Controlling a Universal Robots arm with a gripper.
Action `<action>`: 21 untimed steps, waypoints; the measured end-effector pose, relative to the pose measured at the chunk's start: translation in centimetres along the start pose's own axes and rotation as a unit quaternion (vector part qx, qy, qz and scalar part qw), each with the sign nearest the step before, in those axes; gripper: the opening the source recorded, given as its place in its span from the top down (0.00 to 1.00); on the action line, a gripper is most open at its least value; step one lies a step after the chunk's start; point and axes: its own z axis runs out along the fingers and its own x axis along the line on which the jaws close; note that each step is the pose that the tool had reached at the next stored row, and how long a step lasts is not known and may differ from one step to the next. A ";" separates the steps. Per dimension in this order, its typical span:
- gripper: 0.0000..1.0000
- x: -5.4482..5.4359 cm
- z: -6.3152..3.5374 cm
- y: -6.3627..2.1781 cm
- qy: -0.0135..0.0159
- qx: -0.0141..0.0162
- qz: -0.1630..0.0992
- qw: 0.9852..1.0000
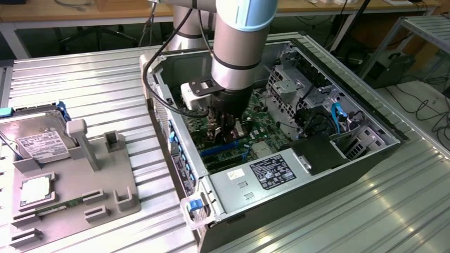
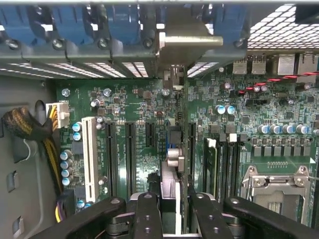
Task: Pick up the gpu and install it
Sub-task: 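Insert the gpu into the slot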
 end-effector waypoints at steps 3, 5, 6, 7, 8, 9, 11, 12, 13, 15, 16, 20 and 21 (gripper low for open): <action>0.72 0.0 0.35 0.03 0.000 0.000 0.000 1.000; 0.72 0.0 0.54 0.04 0.000 0.000 0.000 1.000; 0.72 0.0 0.63 0.05 0.000 0.000 0.000 1.000; 0.72 0.0 0.73 0.06 0.000 0.000 0.000 1.000; 0.72 0.0 0.80 0.06 0.000 0.000 0.000 1.000; 0.72 0.0 0.81 0.06 0.000 0.000 0.000 1.000; 0.72 0.0 0.80 0.06 0.000 0.000 0.000 1.000; 0.72 0.0 0.82 0.07 0.000 0.000 0.000 1.000; 0.72 0.1 0.83 0.07 0.000 0.000 0.000 1.000; 0.72 0.1 0.82 0.06 0.000 0.000 0.000 1.000; 0.72 0.2 0.82 0.07 0.000 0.000 0.000 1.000; 0.72 0.2 0.97 0.07 0.000 0.000 0.001 1.000; 0.72 0.2 1.13 0.08 0.000 0.000 0.001 1.000</action>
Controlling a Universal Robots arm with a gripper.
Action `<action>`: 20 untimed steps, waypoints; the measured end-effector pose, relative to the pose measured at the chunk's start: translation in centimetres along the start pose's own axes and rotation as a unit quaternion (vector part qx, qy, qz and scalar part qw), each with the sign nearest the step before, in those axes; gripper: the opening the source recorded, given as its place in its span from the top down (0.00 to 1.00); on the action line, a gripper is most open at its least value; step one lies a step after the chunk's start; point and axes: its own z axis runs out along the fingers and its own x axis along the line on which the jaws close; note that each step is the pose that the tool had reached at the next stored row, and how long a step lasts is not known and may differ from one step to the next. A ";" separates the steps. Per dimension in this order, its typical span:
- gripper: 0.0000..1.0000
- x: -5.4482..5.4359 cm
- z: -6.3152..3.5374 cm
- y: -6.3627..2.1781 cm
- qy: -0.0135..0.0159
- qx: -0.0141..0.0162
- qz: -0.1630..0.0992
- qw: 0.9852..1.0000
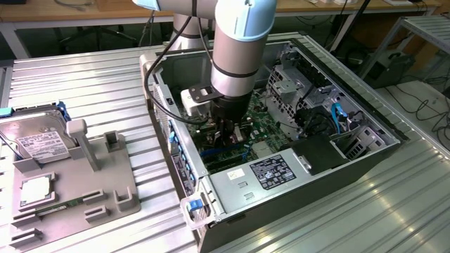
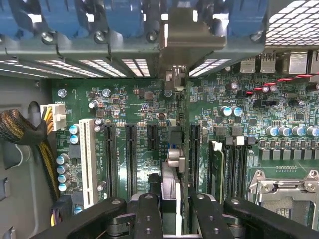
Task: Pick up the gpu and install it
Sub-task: 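Insert the gpu into the slot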
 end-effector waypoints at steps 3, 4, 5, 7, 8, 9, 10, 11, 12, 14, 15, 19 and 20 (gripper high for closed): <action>0.72 0.0 0.47 0.02 0.000 0.000 0.000 1.000; 0.72 0.0 0.60 0.03 0.000 0.000 0.000 1.000; 0.72 0.0 0.87 0.05 0.000 0.000 0.000 1.000; 0.72 0.0 0.98 0.05 0.000 0.000 0.000 1.000; 0.72 0.0 0.99 0.05 0.000 0.000 0.000 1.000; 0.72 0.0 1.00 0.05 0.000 0.000 0.000 1.000; 0.72 0.0 1.00 0.05 0.000 0.000 0.000 1.000; 0.72 0.0 1.10 0.05 0.000 0.000 0.000 1.000; 0.72 0.0 1.28 0.07 0.000 0.000 0.000 1.000; 0.72 0.0 1.58 0.08 0.001 -0.001 0.000 1.000; 0.72 0.0 1.69 0.09 0.001 -0.001 0.000 1.000; 0.72 0.0 1.77 0.08 0.000 0.000 0.000 1.000; 0.72 0.0 1.77 0.09 0.000 0.000 0.000 1.000</action>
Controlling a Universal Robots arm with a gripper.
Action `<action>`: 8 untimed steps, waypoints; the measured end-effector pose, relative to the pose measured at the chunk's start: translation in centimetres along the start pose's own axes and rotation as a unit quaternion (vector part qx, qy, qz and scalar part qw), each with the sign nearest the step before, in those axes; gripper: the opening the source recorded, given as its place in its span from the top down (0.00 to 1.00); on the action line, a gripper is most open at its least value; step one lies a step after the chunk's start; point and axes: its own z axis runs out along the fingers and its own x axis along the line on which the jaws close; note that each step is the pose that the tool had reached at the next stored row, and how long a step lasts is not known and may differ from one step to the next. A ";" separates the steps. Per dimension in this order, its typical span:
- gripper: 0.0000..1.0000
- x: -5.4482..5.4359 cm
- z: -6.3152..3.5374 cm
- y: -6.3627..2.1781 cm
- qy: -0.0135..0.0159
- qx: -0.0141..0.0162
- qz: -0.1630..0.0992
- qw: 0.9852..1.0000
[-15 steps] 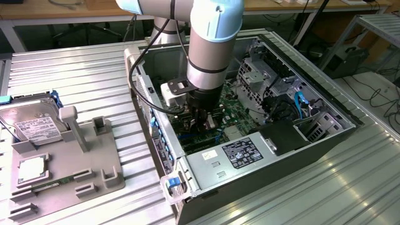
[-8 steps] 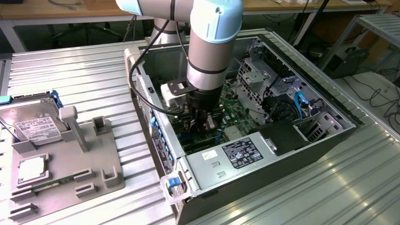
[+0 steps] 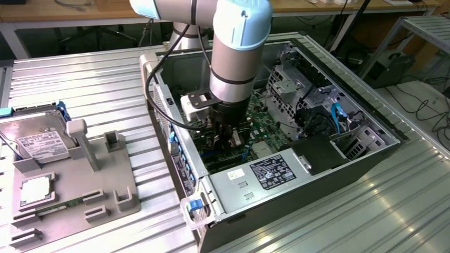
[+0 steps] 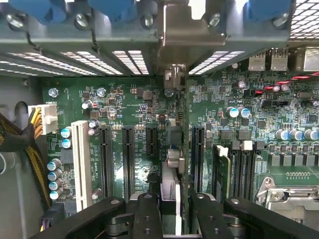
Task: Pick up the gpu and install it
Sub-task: 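Insert the gpu into the slot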
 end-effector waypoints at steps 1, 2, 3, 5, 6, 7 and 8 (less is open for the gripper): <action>0.72 -0.1 0.12 -0.02 -0.002 0.001 0.000 1.000; 0.71 -0.1 0.17 -0.01 -0.002 0.001 0.000 1.000; 0.71 -0.1 0.05 -0.01 -0.001 0.001 0.000 1.000; 0.65 0.0 -0.32 -0.01 0.000 0.000 0.000 1.000; 0.65 -0.1 -0.80 -0.04 0.000 0.001 0.000 1.000; 0.65 -0.1 -2.03 -0.10 0.000 0.003 0.000 1.000; 0.65 -0.1 -2.64 -0.12 0.000 0.004 0.000 1.000</action>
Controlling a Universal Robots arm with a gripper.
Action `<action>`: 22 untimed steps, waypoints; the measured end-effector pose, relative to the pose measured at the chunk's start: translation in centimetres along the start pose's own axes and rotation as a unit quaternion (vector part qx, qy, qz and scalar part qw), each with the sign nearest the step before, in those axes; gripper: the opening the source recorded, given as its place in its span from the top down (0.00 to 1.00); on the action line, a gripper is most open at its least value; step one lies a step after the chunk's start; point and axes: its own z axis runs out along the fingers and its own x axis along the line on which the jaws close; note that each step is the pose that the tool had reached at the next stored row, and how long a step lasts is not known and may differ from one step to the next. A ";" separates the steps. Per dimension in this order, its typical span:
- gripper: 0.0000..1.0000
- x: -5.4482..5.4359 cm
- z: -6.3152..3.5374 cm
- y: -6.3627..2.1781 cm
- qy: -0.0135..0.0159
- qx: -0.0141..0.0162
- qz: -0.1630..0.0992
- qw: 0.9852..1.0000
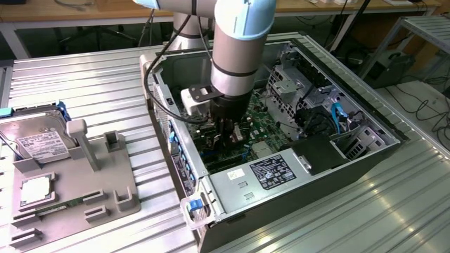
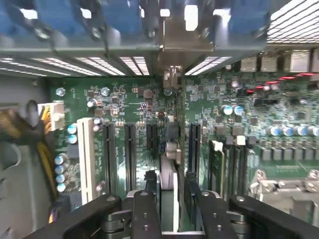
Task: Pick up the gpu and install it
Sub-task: 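Insert the gpu into the slot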
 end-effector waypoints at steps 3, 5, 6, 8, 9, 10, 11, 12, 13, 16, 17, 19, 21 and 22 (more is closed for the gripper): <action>0.65 -0.1 -2.16 -0.12 0.000 0.002 0.000 1.000; 0.65 -0.1 -3.50 -0.19 0.000 0.003 0.000 1.000; 0.65 -0.1 -3.63 -0.20 0.000 0.003 0.000 1.000; 0.65 -0.1 -3.63 -0.20 0.000 0.003 0.000 1.000; 0.65 -0.1 -3.65 -0.20 0.000 0.003 0.000 1.000; 0.66 -0.1 -3.67 -0.20 0.000 0.003 0.000 1.000; 0.73 -0.1 -3.69 -0.20 0.000 0.003 0.000 1.000; 0.79 -0.1 -3.71 -0.20 0.000 0.003 0.000 1.000; 0.85 -0.1 -3.73 -0.20 0.000 0.003 0.000 1.000; 0.89 -0.1 -3.78 -0.21 0.000 0.003 0.000 1.000; 0.89 -0.1 -3.79 -0.21 0.000 0.003 0.000 1.000; 0.89 -0.1 -3.82 -0.21 0.000 0.003 0.000 1.000; 0.89 -0.1 -3.96 -0.22 0.000 0.003 0.000 1.000; 0.89 -0.1 -3.97 -0.22 0.000 0.003 0.000 1.000</action>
